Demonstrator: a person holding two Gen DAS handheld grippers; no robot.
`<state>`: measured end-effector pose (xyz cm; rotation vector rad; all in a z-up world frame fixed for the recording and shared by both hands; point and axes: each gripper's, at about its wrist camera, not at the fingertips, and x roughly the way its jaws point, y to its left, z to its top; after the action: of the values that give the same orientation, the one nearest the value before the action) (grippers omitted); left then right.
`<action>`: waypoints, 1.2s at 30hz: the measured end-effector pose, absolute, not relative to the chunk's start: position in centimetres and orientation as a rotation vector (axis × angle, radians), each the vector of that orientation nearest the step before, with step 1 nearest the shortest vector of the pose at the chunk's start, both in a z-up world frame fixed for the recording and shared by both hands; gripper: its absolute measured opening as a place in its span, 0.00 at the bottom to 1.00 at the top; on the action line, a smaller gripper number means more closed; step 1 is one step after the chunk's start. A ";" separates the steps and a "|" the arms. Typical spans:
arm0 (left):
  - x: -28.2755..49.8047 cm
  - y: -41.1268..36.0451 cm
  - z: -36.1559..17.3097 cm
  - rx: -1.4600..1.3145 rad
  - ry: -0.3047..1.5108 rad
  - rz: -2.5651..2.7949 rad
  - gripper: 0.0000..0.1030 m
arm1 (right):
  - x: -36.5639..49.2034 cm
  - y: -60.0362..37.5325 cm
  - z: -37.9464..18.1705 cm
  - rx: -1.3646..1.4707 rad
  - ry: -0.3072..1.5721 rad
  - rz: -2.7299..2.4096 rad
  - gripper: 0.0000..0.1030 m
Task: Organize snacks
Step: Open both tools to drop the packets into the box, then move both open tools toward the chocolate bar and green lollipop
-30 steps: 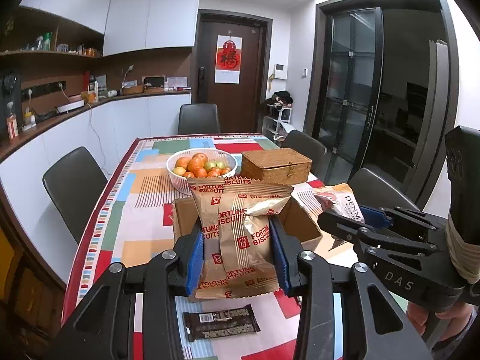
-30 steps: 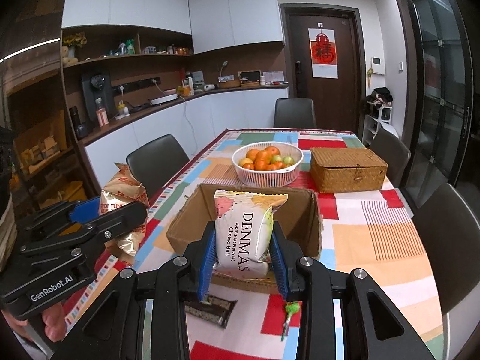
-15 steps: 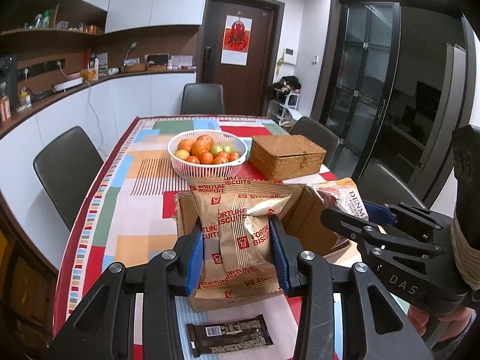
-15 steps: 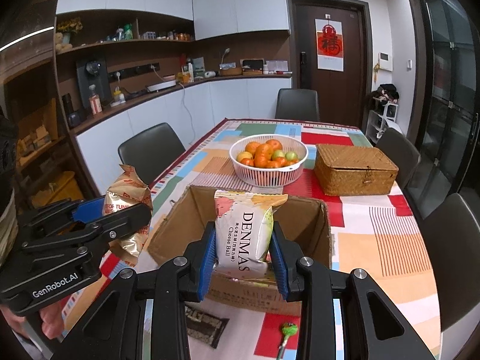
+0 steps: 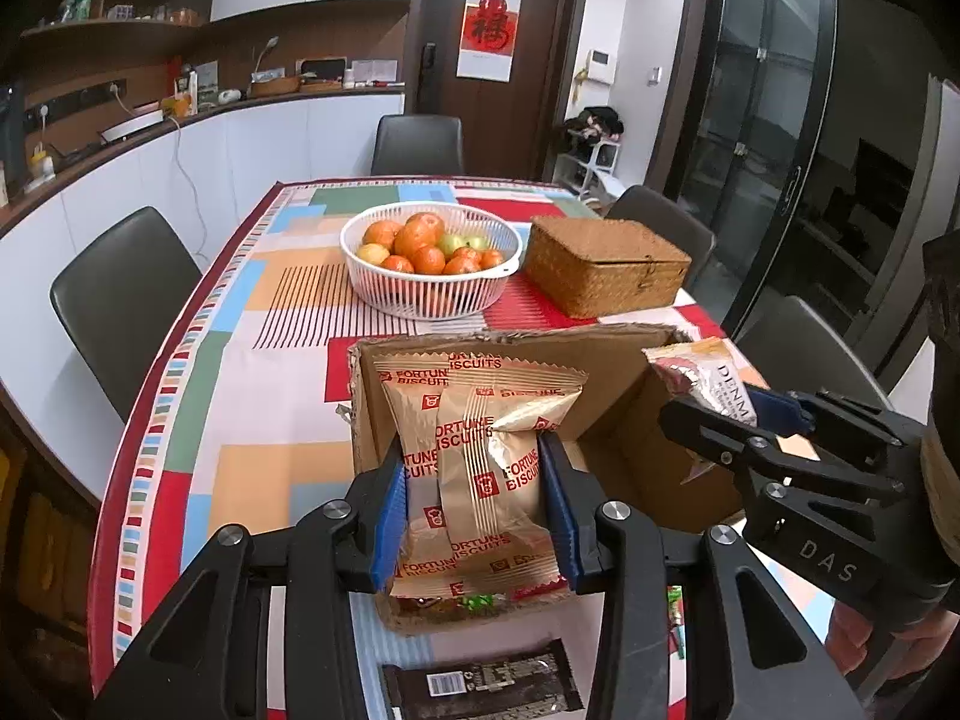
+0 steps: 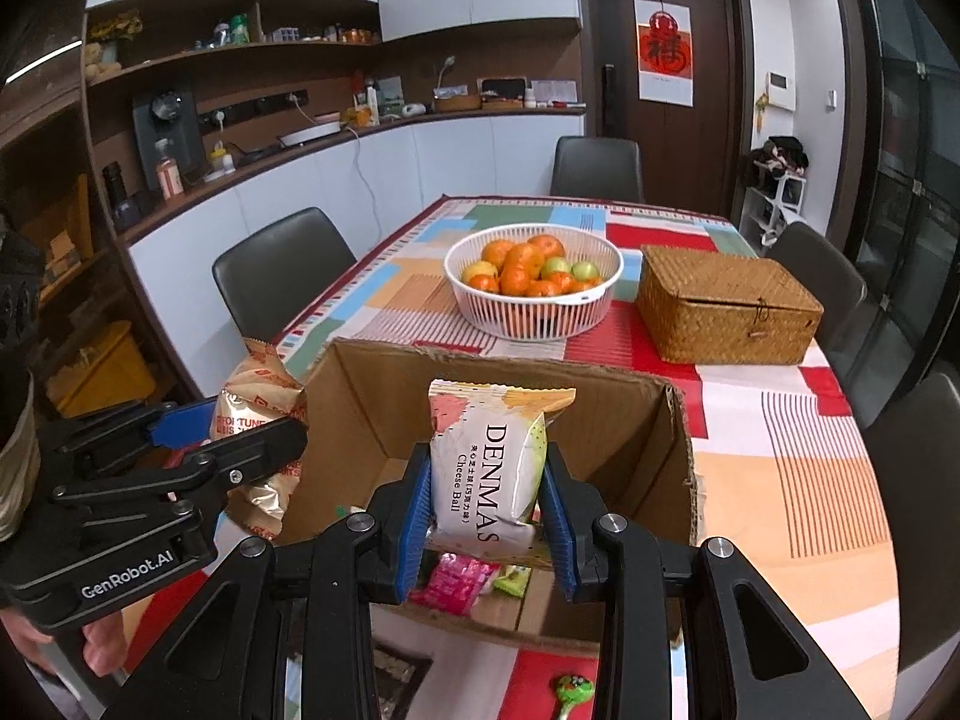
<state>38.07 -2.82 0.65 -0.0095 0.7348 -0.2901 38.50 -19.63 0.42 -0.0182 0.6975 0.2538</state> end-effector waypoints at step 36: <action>27.2 -6.6 -0.3 0.055 0.667 -0.334 0.65 | 28.1 -24.2 -0.6 0.012 0.608 0.172 0.61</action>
<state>27.19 -6.64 -0.29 0.0553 0.6673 -0.3344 28.09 -24.15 -0.55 0.0124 0.6078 0.1720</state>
